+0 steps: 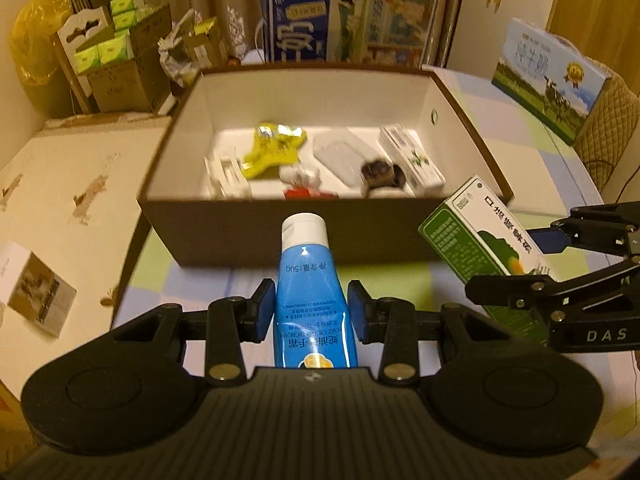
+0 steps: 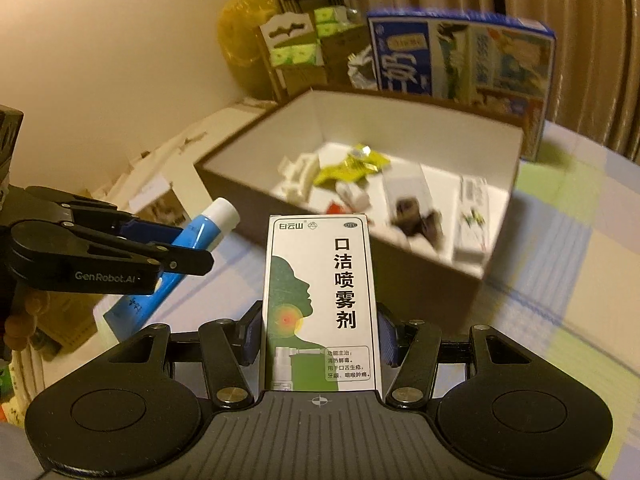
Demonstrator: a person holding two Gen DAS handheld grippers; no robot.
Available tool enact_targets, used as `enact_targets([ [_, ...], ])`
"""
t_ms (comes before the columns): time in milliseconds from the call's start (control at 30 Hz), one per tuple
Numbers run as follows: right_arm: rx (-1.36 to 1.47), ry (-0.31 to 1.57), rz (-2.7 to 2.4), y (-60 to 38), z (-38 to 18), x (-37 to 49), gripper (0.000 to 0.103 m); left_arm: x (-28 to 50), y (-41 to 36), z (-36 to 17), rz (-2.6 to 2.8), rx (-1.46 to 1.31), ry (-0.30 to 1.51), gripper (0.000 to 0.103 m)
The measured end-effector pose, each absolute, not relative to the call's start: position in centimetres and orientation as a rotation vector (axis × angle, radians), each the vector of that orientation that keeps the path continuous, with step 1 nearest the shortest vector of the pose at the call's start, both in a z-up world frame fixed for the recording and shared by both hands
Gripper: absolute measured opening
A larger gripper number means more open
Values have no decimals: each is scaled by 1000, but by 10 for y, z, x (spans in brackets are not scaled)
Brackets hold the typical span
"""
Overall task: Organize objects
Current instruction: 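Carry the blue tube with the left tool while the right tool carries the spray box to the box, then open the left tool to drop the tube while the right tool releases the spray box in the box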
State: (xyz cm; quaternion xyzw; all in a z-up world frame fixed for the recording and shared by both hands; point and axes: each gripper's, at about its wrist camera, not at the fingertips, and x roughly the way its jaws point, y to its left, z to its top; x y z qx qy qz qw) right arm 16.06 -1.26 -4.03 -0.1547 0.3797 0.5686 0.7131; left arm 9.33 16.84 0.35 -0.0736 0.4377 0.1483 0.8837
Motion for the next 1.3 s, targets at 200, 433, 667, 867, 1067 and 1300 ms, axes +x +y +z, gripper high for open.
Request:
enact_targets([
  [200, -321, 802, 1271, 16, -25, 164, 52, 110, 191, 20, 301, -129, 858, 34],
  [433, -281, 769, 1251, 43, -9, 181, 52, 139, 213, 32, 282, -83, 819, 34],
  [667, -251, 750, 1201, 67, -2, 207, 52, 173, 232, 32, 265, -63, 810, 34],
  [867, -252, 776, 1137, 86, -9, 230, 52, 207, 244, 22, 257, -49, 826, 34],
  [1067, -252, 833, 1074, 103, -28, 247, 52, 233, 258, -2, 262, -56, 883, 34],
  [1300, -243, 899, 1036, 119, -46, 257, 52, 249, 275, -28, 272, -97, 944, 34],
])
